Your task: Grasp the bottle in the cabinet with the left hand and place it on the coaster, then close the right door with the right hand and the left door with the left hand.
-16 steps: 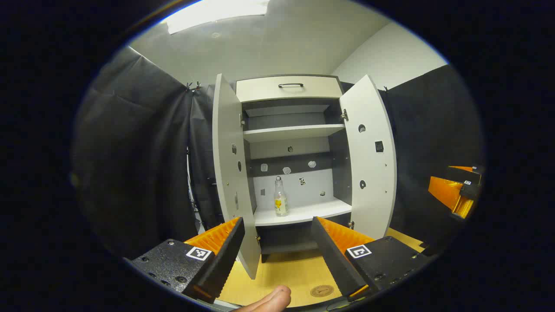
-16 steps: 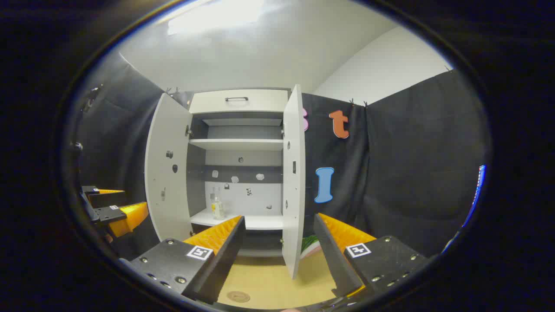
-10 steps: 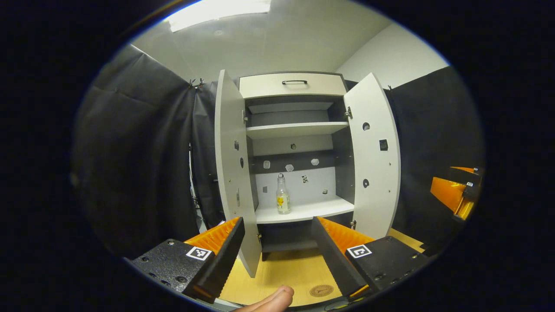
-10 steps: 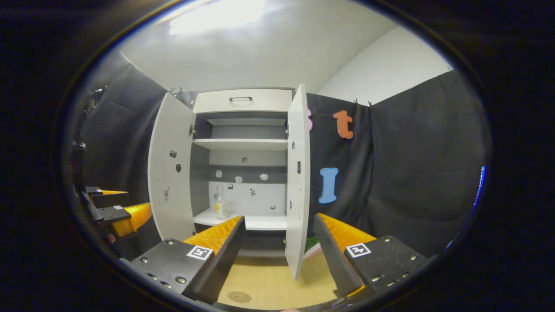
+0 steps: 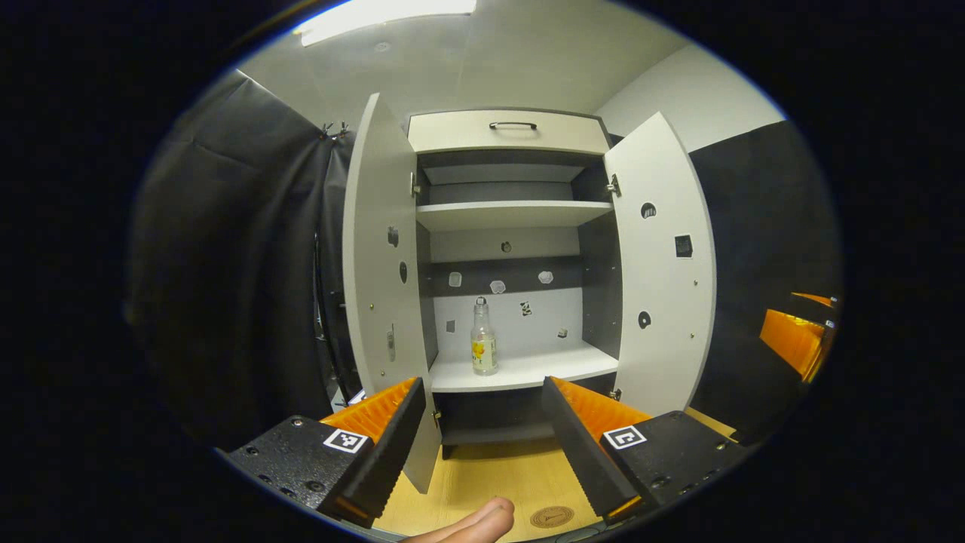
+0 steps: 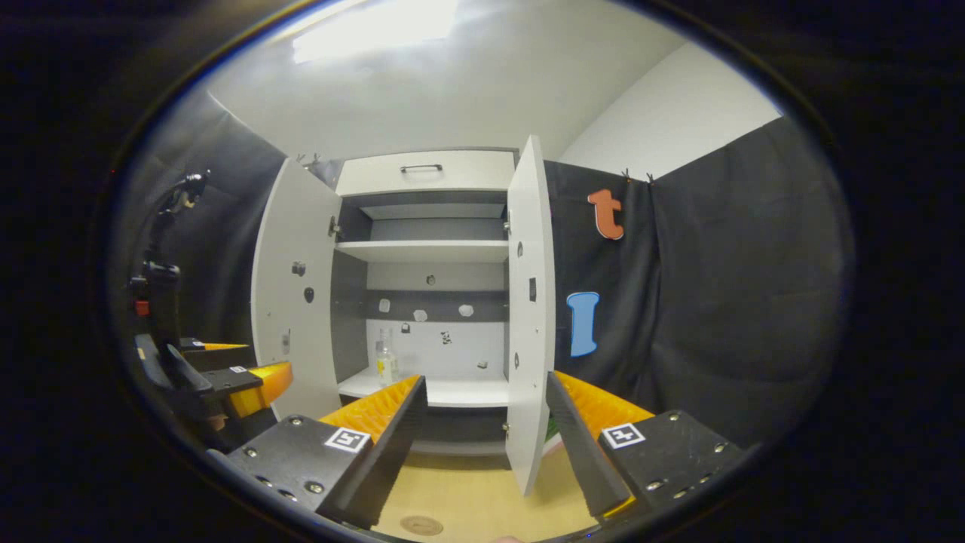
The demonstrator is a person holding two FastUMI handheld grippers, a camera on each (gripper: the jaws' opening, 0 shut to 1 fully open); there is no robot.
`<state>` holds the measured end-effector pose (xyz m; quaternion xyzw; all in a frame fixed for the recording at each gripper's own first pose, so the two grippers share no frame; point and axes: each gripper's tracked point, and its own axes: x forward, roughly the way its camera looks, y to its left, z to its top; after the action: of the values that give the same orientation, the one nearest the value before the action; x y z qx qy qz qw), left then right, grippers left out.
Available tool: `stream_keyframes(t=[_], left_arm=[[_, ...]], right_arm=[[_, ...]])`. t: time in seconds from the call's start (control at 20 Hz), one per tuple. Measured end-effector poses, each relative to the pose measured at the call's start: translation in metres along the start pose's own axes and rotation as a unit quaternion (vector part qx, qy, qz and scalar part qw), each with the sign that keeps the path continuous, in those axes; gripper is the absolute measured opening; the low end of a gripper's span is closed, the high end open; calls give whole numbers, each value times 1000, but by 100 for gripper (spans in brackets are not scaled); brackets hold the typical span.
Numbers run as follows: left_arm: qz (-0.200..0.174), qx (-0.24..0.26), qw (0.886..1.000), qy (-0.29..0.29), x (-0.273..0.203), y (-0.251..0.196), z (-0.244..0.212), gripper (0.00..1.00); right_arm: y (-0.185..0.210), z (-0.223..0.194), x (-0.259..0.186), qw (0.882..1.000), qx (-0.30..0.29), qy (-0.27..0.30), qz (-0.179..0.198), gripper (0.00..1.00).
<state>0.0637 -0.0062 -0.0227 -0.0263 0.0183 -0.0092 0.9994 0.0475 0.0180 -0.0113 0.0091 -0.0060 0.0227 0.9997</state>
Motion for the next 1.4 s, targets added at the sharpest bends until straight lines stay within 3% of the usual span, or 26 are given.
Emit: stream_keyframes(t=[0.3,0.55,0.85,1.1,1.15,1.4], left_arm=[[-17,-22,1000,4,71,-1,-3,98],[-9,-25,1000,-7,143,3,-11,98],[-1,-21,1000,-1,235,7,-34,98],[-9,-30,1000,-1,307,4,-53,99],[-6,-21,1000,4,321,5,-59,99],[11,-26,999,25,374,9,-85,99]], right_arm=[[9,-4,30,1000,-1,-2,-6,96],[12,-16,53,1000,-2,8,-28,96],[29,-17,74,1000,-8,0,-23,96],[40,-42,80,999,24,14,-33,99],[41,-47,83,999,29,20,-33,94],[25,-51,92,998,11,16,-60,96]])
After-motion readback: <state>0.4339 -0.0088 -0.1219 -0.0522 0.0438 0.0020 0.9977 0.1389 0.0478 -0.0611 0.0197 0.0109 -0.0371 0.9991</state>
